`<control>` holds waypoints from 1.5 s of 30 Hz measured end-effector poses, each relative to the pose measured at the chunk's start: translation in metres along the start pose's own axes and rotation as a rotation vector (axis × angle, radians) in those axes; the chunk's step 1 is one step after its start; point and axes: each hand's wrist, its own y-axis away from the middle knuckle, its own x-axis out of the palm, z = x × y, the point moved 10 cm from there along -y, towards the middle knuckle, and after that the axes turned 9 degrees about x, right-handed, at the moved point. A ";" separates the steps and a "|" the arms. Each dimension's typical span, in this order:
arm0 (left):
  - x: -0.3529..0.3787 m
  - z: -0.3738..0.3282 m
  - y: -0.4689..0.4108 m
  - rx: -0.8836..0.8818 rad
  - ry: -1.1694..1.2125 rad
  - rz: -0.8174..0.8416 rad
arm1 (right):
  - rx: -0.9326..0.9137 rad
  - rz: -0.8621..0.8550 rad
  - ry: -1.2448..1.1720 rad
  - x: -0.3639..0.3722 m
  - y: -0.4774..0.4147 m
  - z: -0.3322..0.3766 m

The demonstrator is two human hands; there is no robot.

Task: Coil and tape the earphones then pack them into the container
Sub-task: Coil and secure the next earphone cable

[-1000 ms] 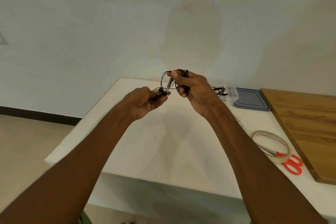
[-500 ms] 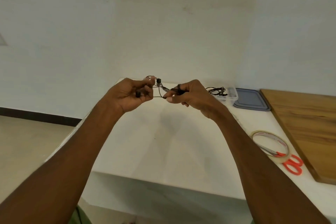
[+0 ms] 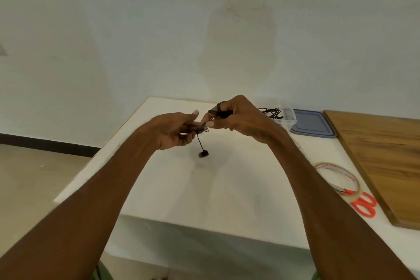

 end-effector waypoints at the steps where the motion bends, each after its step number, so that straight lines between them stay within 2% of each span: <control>1: -0.002 -0.003 -0.001 0.022 0.071 -0.018 | 0.017 0.040 0.031 0.003 0.000 -0.002; 6: -0.005 -0.018 -0.003 0.090 0.371 0.036 | 0.146 0.071 0.121 0.003 0.000 -0.025; 8: 0.000 -0.022 -0.001 0.096 0.463 0.108 | 0.162 0.068 0.067 0.002 0.001 -0.026; 10: 0.002 -0.025 0.002 0.112 0.435 0.146 | 0.156 0.046 -0.056 -0.003 0.002 -0.023; 11: -0.004 -0.027 0.001 0.152 0.291 0.090 | 0.150 0.019 -0.121 -0.008 0.002 -0.021; 12: -0.016 -0.031 -0.001 0.217 0.044 -0.020 | 0.141 -0.016 -0.179 -0.013 0.001 -0.020; 14: -0.040 -0.049 0.006 0.378 -0.458 -0.314 | 0.109 -0.085 -0.276 -0.023 0.002 -0.016; 15: -0.047 -0.057 0.010 0.439 -0.571 -0.428 | 0.091 -0.106 -0.317 -0.027 0.001 -0.014; 17: -0.055 -0.066 0.018 0.517 -0.648 -0.560 | 0.067 -0.127 -0.368 -0.032 0.002 -0.010; 19: -0.055 -0.082 0.031 0.584 -0.925 -0.723 | 0.064 -0.143 -0.337 -0.032 0.002 -0.007; 21: -0.043 -0.097 0.041 0.676 -1.055 -0.794 | 0.072 -0.152 -0.274 -0.026 0.001 -0.005; 23: -0.028 -0.099 0.037 0.728 -0.991 -0.687 | 0.083 -0.159 -0.239 -0.019 -0.001 -0.003; 25: -0.026 -0.092 0.031 0.693 -0.702 -0.567 | 0.108 -0.179 -0.233 -0.017 -0.003 -0.004; 27: -0.035 -0.085 0.032 0.637 -0.426 -0.547 | 0.133 -0.199 -0.224 -0.020 -0.003 -0.005; 28: -0.038 -0.086 0.033 0.636 -0.423 -0.528 | 0.137 -0.201 -0.217 -0.021 -0.003 -0.005; 29: -0.032 -0.085 0.030 0.636 -0.451 -0.438 | 0.137 -0.200 -0.212 -0.021 -0.003 -0.004; 31: 0.000 -0.076 0.024 0.613 -0.480 -0.123 | 0.131 -0.208 -0.208 -0.022 -0.003 -0.002; 33: 0.025 -0.065 0.021 0.561 -0.544 0.057 | 0.128 -0.238 -0.175 -0.025 -0.002 -0.001; 38: 0.036 -0.056 0.016 0.464 -0.620 0.180 | 0.132 -0.251 -0.155 -0.028 0.000 -0.004; 41: 0.025 -0.066 0.018 0.535 -0.544 0.131 | 0.155 -0.253 -0.136 -0.029 0.000 -0.009; 43: 0.019 -0.076 0.020 0.617 -0.475 0.082 | 0.204 -0.188 -0.099 -0.023 0.001 -0.013; 45: 0.015 -0.083 0.022 0.673 -0.427 0.047 | 0.255 -0.017 -0.117 -0.005 0.003 -0.017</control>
